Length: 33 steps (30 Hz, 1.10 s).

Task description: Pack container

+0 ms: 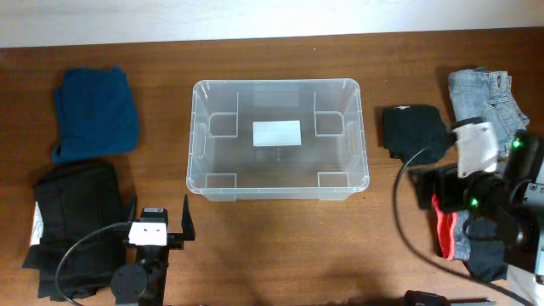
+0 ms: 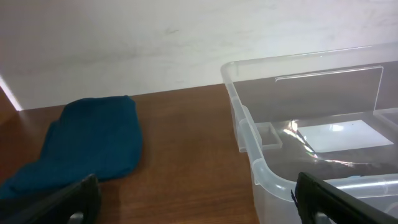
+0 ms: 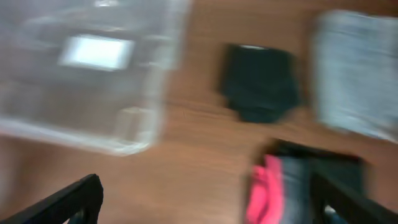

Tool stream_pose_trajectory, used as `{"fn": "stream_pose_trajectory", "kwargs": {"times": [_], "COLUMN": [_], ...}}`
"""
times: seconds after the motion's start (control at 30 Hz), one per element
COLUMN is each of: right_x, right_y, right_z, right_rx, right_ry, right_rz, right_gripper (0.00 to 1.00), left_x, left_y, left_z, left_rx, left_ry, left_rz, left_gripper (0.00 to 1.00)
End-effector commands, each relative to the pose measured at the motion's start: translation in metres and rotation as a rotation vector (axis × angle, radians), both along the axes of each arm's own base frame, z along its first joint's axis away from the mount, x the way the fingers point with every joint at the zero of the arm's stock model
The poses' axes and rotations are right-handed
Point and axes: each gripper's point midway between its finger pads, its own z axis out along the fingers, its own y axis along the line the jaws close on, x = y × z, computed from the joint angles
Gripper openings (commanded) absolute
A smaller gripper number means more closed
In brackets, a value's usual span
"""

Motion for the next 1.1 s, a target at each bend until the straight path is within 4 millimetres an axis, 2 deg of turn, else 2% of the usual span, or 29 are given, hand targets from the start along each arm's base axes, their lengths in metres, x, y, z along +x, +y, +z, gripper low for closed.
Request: {"fn": "stream_pose_trajectory", "kwargs": {"times": [0.0,0.17,0.3,0.47,0.6,0.7,0.83,1.07], "right_x": [-0.004,0.004,0.013,0.028,0.026,0.020,0.018,0.017], "right_y": [-0.061,-0.075,-0.079,-0.099,-0.119,-0.133,-0.138,-0.140], "right_z": [0.014,0.016,0.003,-0.015,-0.027,-0.027,-0.027,-0.027], "right_rx": [-0.177,-0.228,-0.229,-0.214,-0.154,-0.094,-0.013,-0.005], "right_ry": [-0.024,-0.032,0.019,0.076,0.113,0.102,0.081,0.079], "right_rz": [-0.353,-0.401,-0.403,-0.460,-0.542,-0.589,-0.593,-0.598], "right_gripper": [0.99,0.98,0.98,0.98,0.98,0.98,0.98,0.98], "left_x": [0.000,0.000,0.000,0.000,0.000,0.000,0.000,0.000], "left_y": [-0.001,-0.001,-0.001,-0.001,-0.001,-0.001,-0.001,0.005], "left_z": [-0.002,-0.002,-0.002,-0.002,-0.002,-0.002,-0.002,-0.002], "left_rx": [0.016,0.016,0.016,0.016,0.016,0.016,0.016,0.018], "left_ry": [-0.002,-0.002,-0.002,-0.002,-0.002,-0.002,-0.002,0.001], "left_rz": [-0.007,-0.007,-0.007,-0.007,-0.007,-0.007,-0.007,0.027], "left_gripper": [0.99,0.99,0.99,0.99,0.99,0.99,0.99,1.00]}}
